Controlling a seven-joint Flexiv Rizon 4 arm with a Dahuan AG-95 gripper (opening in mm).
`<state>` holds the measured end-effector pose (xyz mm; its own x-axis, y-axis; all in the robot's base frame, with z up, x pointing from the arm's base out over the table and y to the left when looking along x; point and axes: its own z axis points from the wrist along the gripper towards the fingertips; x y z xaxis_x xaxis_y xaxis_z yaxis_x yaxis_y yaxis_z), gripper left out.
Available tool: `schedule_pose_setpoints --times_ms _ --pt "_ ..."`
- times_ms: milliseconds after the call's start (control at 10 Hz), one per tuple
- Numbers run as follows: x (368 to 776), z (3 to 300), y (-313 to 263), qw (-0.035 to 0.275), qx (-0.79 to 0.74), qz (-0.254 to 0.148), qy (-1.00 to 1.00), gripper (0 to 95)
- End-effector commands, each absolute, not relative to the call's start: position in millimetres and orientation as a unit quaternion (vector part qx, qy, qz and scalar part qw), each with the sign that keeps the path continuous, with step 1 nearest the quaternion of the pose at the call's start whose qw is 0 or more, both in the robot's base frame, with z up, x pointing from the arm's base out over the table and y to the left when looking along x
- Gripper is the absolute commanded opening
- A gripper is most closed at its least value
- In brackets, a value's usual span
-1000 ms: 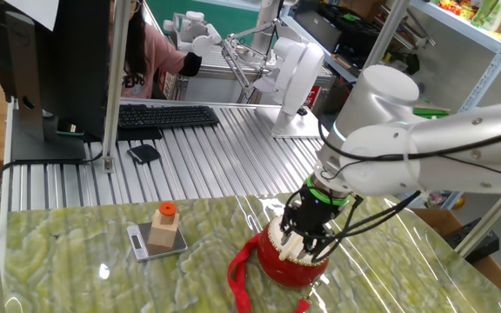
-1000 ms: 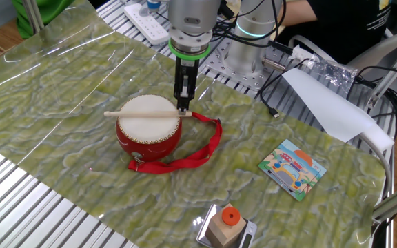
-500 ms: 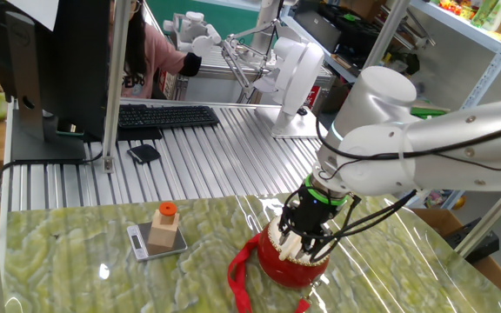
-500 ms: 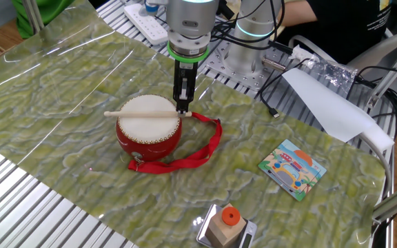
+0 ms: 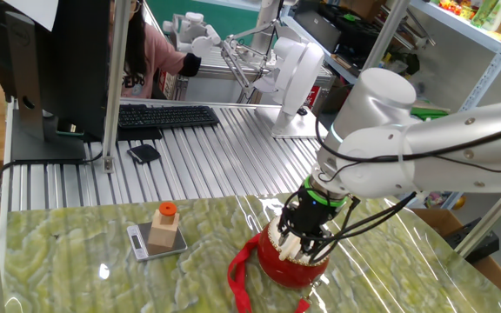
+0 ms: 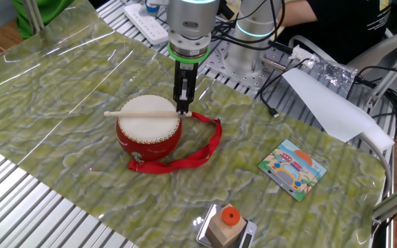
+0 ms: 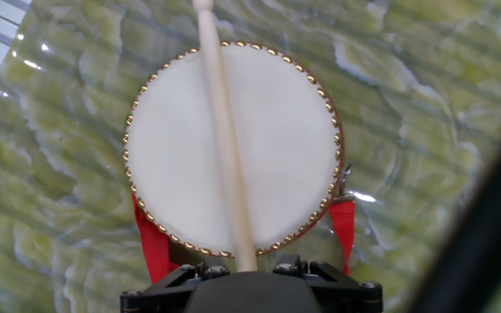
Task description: Play the drum
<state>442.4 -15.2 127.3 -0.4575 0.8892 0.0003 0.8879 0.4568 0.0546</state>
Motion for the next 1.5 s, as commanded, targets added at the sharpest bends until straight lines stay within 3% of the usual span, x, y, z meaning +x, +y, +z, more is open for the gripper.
schedule_pose_setpoints --times_ms 100,900,1000,1200,1300,1500 --pt "441.9 126.3 -14.8 0.016 0.521 0.025 0.853 38.0" --pt "443.1 121.6 -13.5 0.023 0.522 0.03 0.852 38.0" --pt "443.1 121.5 -13.5 0.023 0.522 0.031 0.852 19.0" --pt "443.1 121.5 -13.5 0.024 0.522 0.031 0.852 19.0" --pt "443.1 121.5 -13.5 0.024 0.521 0.032 0.853 0.0" --pt "443.1 121.5 -13.5 0.025 0.52 0.033 0.853 0.0"
